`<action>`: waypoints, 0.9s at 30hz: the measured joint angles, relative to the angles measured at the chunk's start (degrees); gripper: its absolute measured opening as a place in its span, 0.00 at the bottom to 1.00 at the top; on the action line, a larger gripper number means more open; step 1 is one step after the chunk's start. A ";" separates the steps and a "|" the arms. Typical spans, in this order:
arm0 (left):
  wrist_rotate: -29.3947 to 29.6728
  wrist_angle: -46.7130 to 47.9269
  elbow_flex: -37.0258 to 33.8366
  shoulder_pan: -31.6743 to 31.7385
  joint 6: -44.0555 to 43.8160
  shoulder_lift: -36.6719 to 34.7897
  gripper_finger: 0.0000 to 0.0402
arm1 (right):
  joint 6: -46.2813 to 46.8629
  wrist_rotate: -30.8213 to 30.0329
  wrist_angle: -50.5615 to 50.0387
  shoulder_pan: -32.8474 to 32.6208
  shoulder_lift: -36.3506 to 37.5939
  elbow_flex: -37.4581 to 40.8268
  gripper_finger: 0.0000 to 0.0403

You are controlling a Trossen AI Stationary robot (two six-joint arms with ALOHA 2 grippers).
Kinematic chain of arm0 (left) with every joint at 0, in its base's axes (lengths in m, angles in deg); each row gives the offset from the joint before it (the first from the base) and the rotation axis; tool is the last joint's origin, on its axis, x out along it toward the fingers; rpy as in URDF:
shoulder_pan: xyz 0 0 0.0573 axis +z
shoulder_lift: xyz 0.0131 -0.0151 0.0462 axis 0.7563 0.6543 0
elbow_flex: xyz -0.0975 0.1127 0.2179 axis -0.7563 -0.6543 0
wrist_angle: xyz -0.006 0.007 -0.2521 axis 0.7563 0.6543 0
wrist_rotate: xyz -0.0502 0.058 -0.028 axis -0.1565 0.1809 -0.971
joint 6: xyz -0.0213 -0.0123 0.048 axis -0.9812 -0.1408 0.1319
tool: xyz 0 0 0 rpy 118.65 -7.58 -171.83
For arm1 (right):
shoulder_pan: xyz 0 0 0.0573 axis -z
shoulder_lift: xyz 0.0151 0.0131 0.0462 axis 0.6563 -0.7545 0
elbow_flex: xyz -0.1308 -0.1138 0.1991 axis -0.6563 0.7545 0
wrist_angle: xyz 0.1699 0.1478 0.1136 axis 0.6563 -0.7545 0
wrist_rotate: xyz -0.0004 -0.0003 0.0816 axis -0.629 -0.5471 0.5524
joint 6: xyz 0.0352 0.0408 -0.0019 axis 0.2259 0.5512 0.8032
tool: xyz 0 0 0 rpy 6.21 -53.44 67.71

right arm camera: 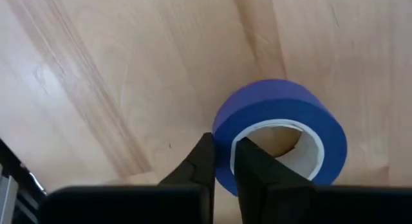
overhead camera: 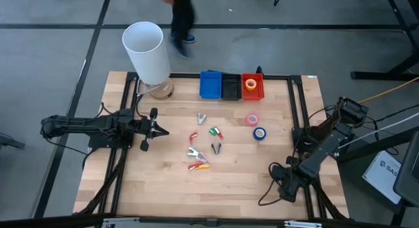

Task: Pick and place Stapler, Stapler remover, tape
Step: Put the bottom blue tape into the red bin

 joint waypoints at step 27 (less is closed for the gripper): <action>0.00 0.00 -0.01 -0.01 0.00 0.02 0.04 | -28.27 -1.53 -0.69 25.64 -0.09 -14.08 0.08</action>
